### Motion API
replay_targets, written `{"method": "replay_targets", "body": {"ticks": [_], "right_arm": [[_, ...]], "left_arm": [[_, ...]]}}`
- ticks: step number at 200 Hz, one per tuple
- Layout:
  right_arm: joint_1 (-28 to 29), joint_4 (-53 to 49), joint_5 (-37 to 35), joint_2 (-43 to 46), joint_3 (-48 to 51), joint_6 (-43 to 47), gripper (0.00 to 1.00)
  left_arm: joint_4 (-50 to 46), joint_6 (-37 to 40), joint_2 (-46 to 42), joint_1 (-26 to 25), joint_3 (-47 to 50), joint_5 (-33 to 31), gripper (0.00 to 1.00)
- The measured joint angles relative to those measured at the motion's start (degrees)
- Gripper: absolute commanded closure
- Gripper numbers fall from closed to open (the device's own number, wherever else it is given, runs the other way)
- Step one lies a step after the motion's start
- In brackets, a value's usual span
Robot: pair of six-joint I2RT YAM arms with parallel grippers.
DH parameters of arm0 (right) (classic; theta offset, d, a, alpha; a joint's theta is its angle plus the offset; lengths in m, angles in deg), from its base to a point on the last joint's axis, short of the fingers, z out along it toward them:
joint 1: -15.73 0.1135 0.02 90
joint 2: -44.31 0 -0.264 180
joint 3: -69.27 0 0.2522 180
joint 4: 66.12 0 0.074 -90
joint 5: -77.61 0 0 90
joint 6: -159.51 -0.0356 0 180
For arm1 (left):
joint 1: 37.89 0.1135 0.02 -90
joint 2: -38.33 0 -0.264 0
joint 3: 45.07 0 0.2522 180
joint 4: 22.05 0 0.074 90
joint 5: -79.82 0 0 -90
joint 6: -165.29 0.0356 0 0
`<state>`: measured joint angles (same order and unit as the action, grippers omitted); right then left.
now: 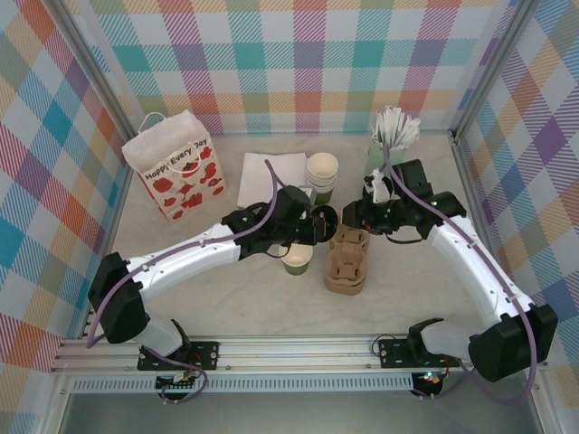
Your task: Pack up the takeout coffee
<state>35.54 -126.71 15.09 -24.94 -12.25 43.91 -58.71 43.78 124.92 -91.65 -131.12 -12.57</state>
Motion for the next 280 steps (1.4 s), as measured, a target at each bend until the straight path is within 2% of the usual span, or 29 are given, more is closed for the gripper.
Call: {"method": "replay_targets", "body": {"ticks": [14,32,74,113,164,236,257,280], "right_arm": [[-0.61,-1.38,0.59,1.27,-1.38,-1.70,0.42],[-1.60,-2.25,2.40,2.73,-2.91,-5.42,0.37],[-2.64,-4.33,6.86,3.91,-4.24,-16.46,0.34],[-2.64,-4.02,11.54,3.43,-3.32,-27.45,0.31],[-2.64,-4.39,14.36,-3.15,-5.64,-37.64,0.31],[0.13,-3.67,15.58,-12.76,-12.46,-44.11,0.35],[1.57,-2.95,15.96,-15.13,-12.61,-45.13,0.38],[2.40,-2.49,16.83,-17.18,-12.94,-46.03,0.47]], "left_arm": [[-1.95,2.97,-0.68,-1.07,0.00,-4.31,0.85],[-3.93,7.65,-2.16,-3.37,0.00,-11.28,0.86],[-4.81,19.34,-5.38,-6.93,0.59,-26.60,0.87],[-1.99,29.46,-5.60,-8.94,2.60,-35.67,0.89],[3.23,40.06,-5.55,-12.28,4.92,-39.78,0.90],[6.99,43.47,-5.27,-12.74,5.42,-40.33,0.90],[7.06,43.78,-5.27,-13.16,5.42,-40.35,0.90],[7.30,44.02,-5.27,-13.35,5.42,-40.33,0.90]]}}
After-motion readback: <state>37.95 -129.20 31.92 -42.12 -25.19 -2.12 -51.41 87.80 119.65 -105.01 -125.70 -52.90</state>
